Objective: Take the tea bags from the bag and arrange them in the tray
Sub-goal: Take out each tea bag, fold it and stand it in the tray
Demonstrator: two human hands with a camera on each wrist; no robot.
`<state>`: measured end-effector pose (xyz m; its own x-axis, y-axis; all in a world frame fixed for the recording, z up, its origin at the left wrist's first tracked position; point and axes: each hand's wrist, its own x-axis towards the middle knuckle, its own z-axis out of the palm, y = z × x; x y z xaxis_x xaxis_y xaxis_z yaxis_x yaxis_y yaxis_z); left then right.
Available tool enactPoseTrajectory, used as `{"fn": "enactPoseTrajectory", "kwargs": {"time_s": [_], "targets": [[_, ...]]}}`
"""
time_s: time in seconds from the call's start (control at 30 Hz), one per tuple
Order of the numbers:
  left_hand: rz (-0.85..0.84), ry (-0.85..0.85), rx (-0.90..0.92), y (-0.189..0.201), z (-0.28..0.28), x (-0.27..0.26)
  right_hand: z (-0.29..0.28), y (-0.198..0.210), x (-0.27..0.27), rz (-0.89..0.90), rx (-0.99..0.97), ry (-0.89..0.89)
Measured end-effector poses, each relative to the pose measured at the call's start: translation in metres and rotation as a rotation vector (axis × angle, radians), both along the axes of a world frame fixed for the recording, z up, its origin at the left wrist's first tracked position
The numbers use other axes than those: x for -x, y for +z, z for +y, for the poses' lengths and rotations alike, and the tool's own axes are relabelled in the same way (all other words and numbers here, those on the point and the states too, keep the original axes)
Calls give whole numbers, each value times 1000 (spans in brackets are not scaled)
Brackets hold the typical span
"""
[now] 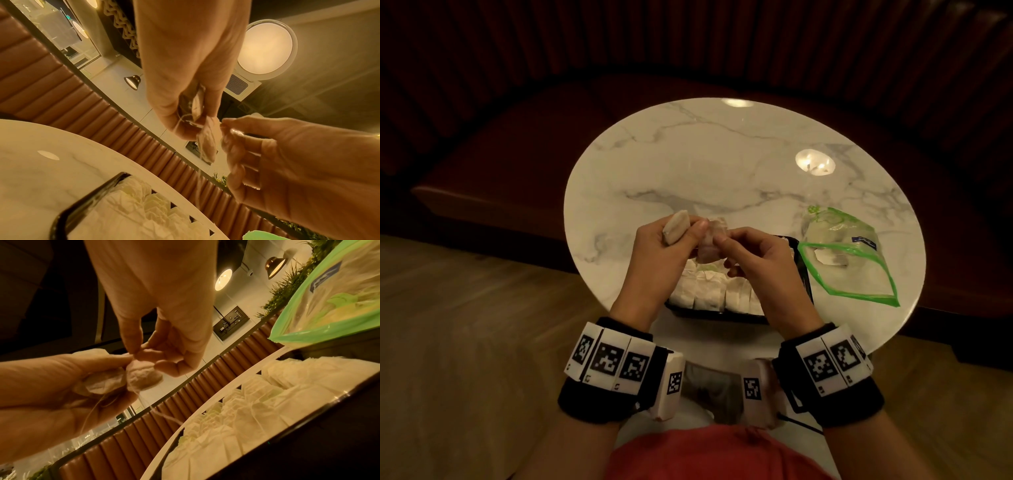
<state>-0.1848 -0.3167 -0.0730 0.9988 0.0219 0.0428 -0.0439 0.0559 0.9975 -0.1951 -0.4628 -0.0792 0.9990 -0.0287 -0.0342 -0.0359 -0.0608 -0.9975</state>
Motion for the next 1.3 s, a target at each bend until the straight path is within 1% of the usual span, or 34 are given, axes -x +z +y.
{"fn": "enactPoseTrajectory", "kwargs": {"time_s": [0.07,0.2,0.4,0.47,0.57,0.77,0.83,0.97,1.13,1.3], "targets": [[26,33,26,0,0,-1,-1,-1,2,8,-17,60],[56,97,54,2,2,-4,-5,-2,7,14,47,212],[100,181,44,-1,5,-7,-8,-11,9,127,108,330],[109,187,54,0,4,-7,-9,-15,10,174,149,366],[118,181,39,1,3,-8,-10,-22,13,198,161,417],[166,75,50,5,3,-5,-21,-25,11,207,183,389],[204,27,18,4,2,-4,-25,-22,8,210,157,374],[261,-28,-33,0,-1,-4,-32,-11,-3,153,154,354],[238,-96,-54,1,-2,-3,-39,2,-12,119,192,361],[205,-98,-53,-1,-5,-3,-39,2,-11,96,200,406]]}}
